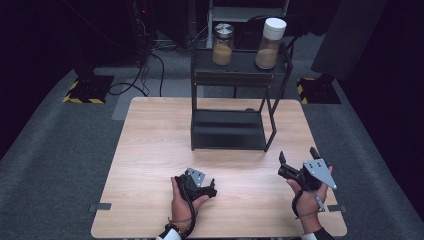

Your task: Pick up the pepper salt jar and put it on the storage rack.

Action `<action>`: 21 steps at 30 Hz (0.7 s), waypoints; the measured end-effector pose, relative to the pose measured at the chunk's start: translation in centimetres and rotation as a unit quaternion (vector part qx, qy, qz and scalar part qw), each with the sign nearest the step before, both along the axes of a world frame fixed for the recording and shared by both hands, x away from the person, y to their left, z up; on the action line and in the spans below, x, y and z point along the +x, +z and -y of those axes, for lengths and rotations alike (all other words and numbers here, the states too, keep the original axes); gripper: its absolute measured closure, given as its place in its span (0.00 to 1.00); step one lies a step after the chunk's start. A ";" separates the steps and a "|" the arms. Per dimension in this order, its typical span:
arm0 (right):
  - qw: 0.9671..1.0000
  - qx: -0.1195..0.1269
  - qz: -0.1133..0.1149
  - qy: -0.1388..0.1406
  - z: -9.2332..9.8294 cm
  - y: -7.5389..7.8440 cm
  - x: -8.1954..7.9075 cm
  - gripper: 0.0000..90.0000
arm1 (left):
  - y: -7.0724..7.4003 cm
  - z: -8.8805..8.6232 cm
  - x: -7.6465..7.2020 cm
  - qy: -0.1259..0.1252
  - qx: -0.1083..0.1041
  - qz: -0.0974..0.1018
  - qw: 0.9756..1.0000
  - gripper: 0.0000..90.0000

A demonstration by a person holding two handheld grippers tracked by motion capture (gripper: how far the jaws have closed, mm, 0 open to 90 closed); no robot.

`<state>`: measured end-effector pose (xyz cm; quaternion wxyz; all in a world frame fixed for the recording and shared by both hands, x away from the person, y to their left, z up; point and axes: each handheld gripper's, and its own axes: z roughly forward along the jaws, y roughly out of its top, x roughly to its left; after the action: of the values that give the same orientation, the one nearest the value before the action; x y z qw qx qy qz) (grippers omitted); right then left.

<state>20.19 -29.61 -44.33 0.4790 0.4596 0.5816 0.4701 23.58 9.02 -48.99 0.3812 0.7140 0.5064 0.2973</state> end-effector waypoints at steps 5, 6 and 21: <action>1.000 -0.003 -0.009 -0.001 0.2 -0.8 -0.4 0.01 | 0.0 0.0 0.0 0.000 0.001 0.000 1.000 0.01; 1.000 -0.002 -0.012 -0.001 0.3 -1.0 -0.4 0.01 | 0.0 0.0 0.0 0.000 0.001 0.000 1.000 0.01; 0.998 -0.009 -0.058 0.001 0.5 -3.1 -1.3 0.01 | 0.0 0.0 0.0 -0.001 0.000 0.000 1.000 0.01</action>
<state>18.87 -30.13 -47.43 0.4483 0.4813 0.6130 0.4378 23.59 9.02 -48.99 0.3813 0.7146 0.5055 0.2972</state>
